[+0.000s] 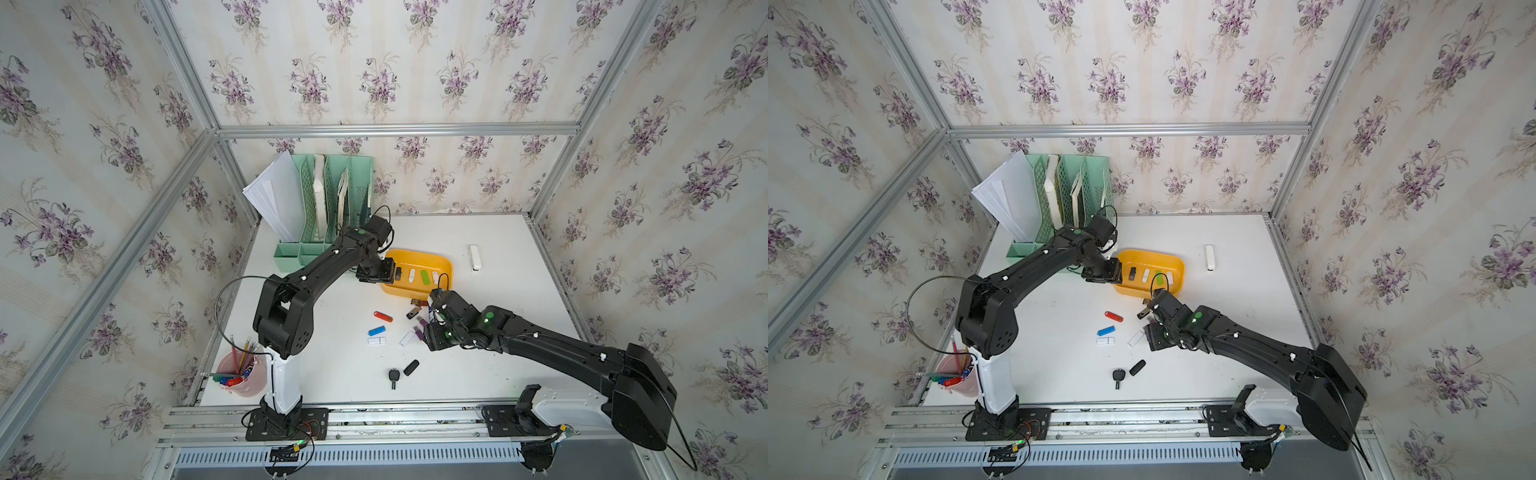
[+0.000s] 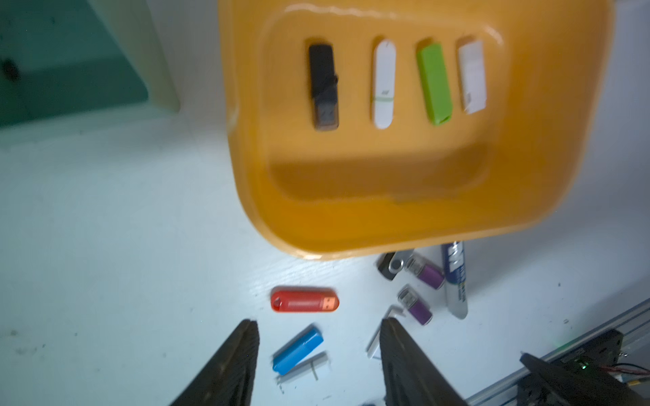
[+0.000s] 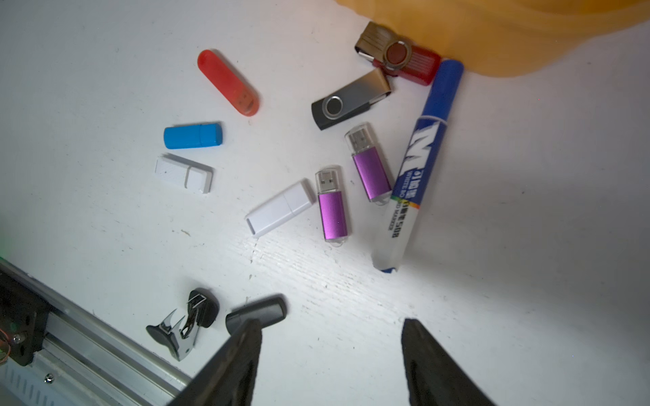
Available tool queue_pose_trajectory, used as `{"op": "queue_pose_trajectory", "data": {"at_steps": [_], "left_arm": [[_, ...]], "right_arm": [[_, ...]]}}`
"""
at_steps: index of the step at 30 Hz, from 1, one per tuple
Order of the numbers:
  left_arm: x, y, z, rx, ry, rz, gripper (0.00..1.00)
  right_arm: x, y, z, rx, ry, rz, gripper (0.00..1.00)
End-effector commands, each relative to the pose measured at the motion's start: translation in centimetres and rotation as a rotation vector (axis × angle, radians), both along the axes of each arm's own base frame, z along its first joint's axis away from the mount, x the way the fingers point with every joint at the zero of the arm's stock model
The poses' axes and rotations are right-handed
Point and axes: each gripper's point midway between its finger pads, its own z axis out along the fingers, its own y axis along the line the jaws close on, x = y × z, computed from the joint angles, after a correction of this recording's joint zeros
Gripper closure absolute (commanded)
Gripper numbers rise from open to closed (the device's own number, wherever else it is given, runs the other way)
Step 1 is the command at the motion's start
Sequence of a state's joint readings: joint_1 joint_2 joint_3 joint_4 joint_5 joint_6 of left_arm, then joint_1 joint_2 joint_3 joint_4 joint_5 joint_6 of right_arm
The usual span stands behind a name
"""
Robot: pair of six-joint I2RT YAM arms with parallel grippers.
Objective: Put the usb flash drive into the storage box
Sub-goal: Pick up the USB flash from the center of the board.
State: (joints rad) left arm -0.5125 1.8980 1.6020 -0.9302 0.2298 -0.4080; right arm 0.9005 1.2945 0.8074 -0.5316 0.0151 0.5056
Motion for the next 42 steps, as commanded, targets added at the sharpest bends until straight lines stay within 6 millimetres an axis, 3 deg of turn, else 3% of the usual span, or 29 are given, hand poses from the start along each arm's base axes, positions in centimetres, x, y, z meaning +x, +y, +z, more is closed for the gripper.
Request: {"op": "queue_pose_trajectory", "data": {"at_steps": [1, 8, 15, 28, 42], "left_arm": [[-1.3, 1.6, -0.7, 0.021, -0.019, 0.016, 0.38], [-4.9, 4.0, -3.0, 0.066, 0.024, 0.025, 0.37], [-6.7, 5.0, -4.8, 0.086, 0.063, 0.021, 0.37], [-8.0, 5.6, -6.3, 0.105, 0.088, -0.011, 0.38], [-8.6, 5.4, -6.3, 0.088, 0.085, -0.07, 0.38]], "right_arm": [[0.3, 0.8, -0.4, -0.001, -0.01, -0.006, 0.4], [0.7, 1.2, -2.6, -0.055, -0.008, 0.041, 0.52], [1.5, 1.8, -4.1, -0.099, -0.009, 0.065, 0.57], [2.9, 2.3, -5.9, -0.177, -0.013, 0.072, 0.61], [3.1, 2.2, -7.4, -0.216, 0.001, 0.09, 0.63]]}}
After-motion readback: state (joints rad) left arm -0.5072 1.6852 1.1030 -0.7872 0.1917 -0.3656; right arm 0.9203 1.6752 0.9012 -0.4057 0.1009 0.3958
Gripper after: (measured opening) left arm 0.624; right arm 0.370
